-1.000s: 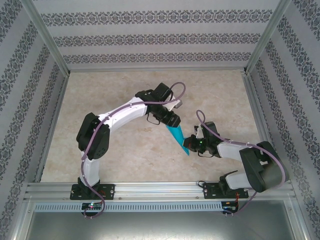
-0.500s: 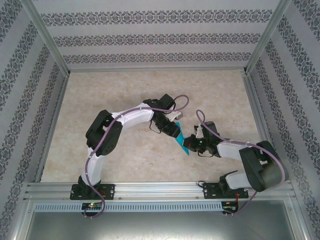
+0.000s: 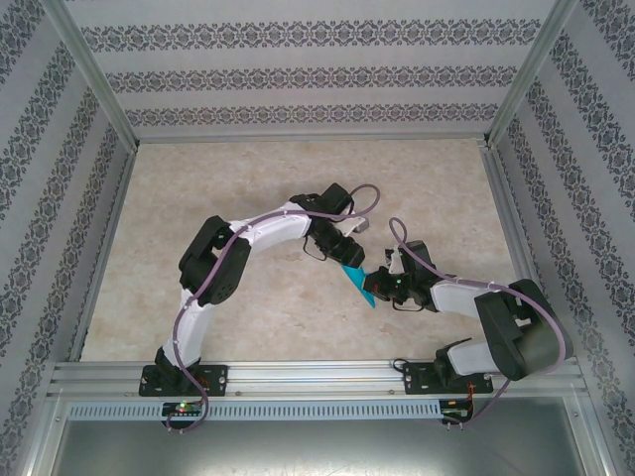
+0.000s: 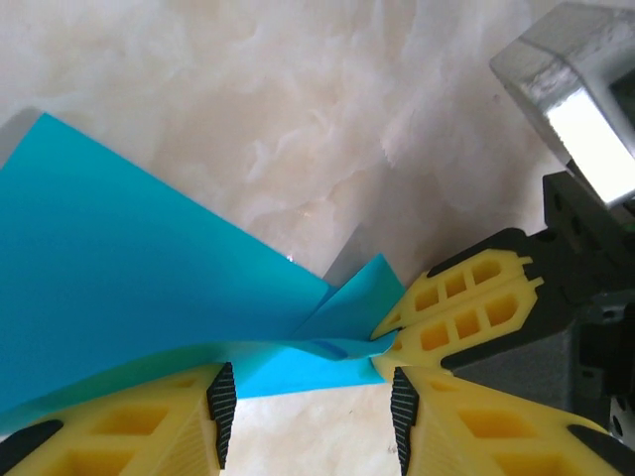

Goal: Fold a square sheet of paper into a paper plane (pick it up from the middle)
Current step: Fold the wing for the fifth time at the center of the table.

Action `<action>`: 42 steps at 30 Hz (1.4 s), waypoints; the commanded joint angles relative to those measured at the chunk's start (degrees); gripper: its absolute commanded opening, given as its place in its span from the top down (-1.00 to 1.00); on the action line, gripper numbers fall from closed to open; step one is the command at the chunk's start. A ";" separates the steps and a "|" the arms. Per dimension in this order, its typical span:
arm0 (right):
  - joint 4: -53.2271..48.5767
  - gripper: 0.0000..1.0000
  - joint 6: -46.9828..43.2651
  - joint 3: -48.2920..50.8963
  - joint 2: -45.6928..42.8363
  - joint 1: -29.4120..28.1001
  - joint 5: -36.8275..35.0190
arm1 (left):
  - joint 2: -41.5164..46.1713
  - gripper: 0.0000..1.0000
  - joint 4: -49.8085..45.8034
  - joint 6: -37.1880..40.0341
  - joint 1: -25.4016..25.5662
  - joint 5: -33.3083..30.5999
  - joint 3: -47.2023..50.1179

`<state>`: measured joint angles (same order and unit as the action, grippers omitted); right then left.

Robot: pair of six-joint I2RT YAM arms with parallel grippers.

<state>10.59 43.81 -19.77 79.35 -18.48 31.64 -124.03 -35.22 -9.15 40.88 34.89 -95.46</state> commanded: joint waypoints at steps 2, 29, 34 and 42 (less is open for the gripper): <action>-5.85 0.92 0.09 1.01 1.77 0.36 -3.10 | -2.62 0.03 0.78 -0.60 0.51 1.23 -2.01; -9.79 0.66 -0.22 0.43 -3.12 0.47 -3.62 | -8.38 0.02 -2.48 0.80 0.05 -0.79 -4.75; -13.81 0.54 -1.18 -2.07 -6.62 0.37 -5.39 | -9.37 0.03 -2.96 1.11 -0.06 -1.05 -4.82; -29.47 0.47 -6.54 -6.55 -15.41 -0.41 -13.30 | -10.69 0.02 -3.37 1.42 -0.28 -1.30 -4.56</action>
<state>-11.18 40.12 -24.36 65.47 -18.52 22.50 -130.96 -35.59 -9.21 40.86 36.01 -100.14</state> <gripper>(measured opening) 0.264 0.489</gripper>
